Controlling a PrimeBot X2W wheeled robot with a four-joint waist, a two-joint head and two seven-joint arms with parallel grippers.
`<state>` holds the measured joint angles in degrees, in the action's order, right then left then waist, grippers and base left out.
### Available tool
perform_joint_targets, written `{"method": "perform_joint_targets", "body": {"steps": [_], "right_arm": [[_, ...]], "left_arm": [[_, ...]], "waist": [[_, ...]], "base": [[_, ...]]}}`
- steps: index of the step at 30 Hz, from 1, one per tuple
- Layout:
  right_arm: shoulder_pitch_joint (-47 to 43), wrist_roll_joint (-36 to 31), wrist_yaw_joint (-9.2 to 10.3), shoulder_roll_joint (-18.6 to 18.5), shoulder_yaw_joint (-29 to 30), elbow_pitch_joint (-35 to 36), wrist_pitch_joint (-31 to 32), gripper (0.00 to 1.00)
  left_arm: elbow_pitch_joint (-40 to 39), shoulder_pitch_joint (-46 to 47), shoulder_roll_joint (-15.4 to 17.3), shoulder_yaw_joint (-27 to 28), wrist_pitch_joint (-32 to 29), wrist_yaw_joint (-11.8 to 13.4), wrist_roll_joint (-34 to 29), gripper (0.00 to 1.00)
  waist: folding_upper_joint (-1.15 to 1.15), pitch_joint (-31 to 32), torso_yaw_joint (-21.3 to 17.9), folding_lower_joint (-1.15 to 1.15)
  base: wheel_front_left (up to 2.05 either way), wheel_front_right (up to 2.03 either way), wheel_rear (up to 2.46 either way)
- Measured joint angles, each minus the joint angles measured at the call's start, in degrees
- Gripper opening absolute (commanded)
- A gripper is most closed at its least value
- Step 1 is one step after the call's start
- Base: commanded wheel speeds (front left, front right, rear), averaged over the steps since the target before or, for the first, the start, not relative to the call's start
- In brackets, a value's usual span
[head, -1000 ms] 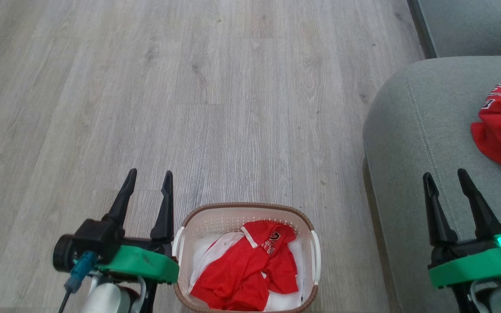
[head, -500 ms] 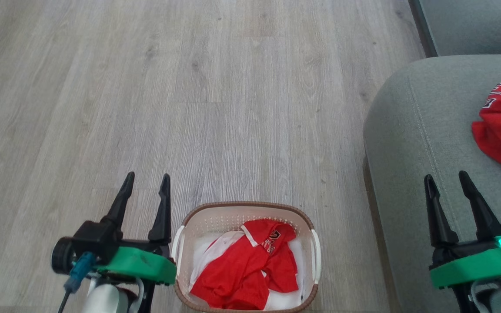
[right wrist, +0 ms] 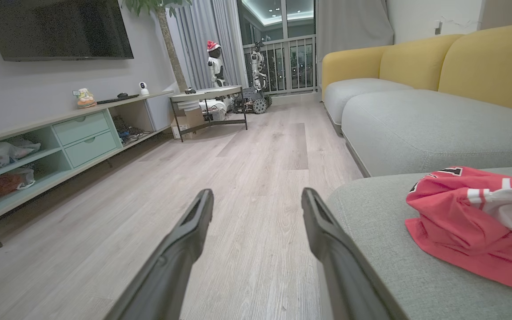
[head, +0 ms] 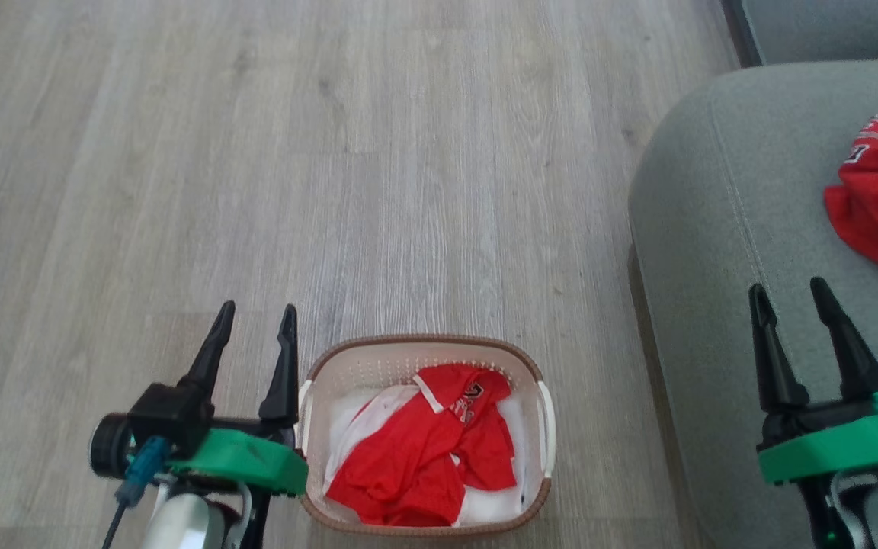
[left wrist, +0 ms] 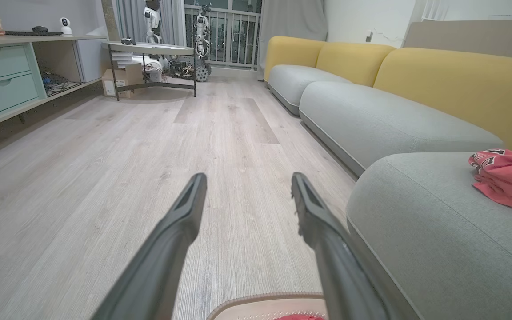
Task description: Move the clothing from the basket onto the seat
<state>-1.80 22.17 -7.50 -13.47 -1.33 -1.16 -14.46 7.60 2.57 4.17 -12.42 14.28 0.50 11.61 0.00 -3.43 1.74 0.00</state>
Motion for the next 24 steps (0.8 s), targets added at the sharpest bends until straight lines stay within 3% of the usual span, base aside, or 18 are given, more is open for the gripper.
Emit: {"method": "perform_joint_targets", "body": {"steps": [9,24], "right_arm": [[3.8,1.2,0.00,-1.7,-0.1,0.2,0.0,1.00],[13.1,3.7,0.00,-6.6,-1.1,2.3,0.0,1.00]], "left_arm": [[3.1,4.6,-0.8,-0.6,0.0,-0.5,-0.9,1.00],[16.2,17.6,-1.5,-6.1,0.0,-0.1,0.3,1.00]], "waist": [[0.00,-5.0,-1.4,0.00],[0.00,-18.5,-4.5,0.00]], "base": [[0.00,0.00,0.00],[0.00,0.00,0.00]]}}
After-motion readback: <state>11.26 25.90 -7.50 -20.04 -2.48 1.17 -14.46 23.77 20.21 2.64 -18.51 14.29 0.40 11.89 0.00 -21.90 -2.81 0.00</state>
